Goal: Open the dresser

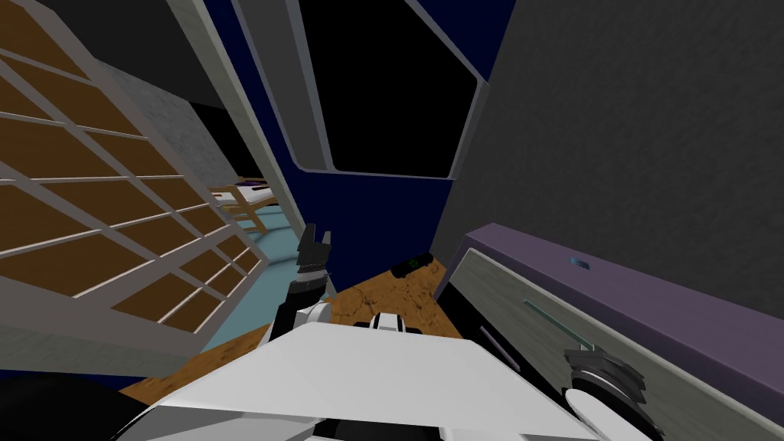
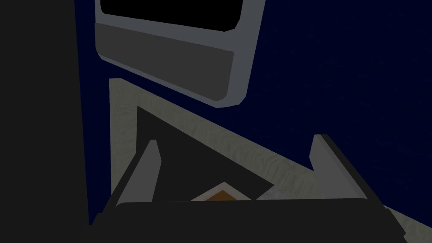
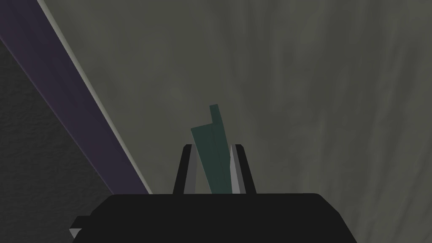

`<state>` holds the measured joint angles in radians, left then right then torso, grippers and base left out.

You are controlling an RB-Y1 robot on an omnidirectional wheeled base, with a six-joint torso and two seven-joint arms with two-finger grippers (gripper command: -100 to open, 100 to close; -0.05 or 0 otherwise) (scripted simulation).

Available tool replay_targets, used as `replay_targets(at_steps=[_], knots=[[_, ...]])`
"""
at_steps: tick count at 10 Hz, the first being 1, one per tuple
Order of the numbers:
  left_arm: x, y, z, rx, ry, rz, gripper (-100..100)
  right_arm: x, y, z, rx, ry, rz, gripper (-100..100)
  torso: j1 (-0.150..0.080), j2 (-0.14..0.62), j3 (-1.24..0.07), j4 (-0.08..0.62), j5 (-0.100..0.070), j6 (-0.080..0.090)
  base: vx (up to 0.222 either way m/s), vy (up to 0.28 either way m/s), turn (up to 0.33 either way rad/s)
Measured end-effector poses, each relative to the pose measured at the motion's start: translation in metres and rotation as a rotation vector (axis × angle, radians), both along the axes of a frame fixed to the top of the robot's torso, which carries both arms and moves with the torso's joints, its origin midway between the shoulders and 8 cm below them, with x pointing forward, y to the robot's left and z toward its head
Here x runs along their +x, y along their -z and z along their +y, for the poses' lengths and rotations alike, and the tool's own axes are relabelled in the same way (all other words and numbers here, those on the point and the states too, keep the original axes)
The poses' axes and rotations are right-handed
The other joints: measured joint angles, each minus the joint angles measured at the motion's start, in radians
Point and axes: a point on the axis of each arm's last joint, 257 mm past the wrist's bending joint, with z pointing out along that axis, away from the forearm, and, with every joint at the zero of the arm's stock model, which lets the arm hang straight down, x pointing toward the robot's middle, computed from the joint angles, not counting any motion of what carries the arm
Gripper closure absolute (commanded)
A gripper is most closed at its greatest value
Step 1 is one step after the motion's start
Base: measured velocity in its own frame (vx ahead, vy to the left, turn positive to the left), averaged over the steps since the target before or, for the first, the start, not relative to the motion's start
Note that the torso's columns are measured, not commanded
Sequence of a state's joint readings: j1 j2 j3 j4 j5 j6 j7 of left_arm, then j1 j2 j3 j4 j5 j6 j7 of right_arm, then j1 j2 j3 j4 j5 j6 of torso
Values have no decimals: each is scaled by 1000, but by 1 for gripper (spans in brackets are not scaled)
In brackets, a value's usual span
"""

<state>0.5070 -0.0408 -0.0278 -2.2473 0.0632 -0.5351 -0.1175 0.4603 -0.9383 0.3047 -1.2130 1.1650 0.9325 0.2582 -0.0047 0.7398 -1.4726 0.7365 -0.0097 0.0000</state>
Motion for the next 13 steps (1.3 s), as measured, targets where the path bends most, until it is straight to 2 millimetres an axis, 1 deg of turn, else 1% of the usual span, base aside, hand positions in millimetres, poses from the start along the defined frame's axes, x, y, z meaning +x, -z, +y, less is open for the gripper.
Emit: replay_targets(at_steps=[2,10,13], knots=[[0,0,0,0,0,0,0,0,2,2,6,-9,4,100,-3,-3,-3,0,3,2,-30,98,-35],[0,0,0,0,0,0,0,7,-3,8,5,-34,-1,100,-1,1,-1,1,5,5,-51,79,-17],[0,0,0,0,0,0,0,4,-1,10,6,-37,4,100,-1,-2,-3,0,4,2,-33,109,-33]])
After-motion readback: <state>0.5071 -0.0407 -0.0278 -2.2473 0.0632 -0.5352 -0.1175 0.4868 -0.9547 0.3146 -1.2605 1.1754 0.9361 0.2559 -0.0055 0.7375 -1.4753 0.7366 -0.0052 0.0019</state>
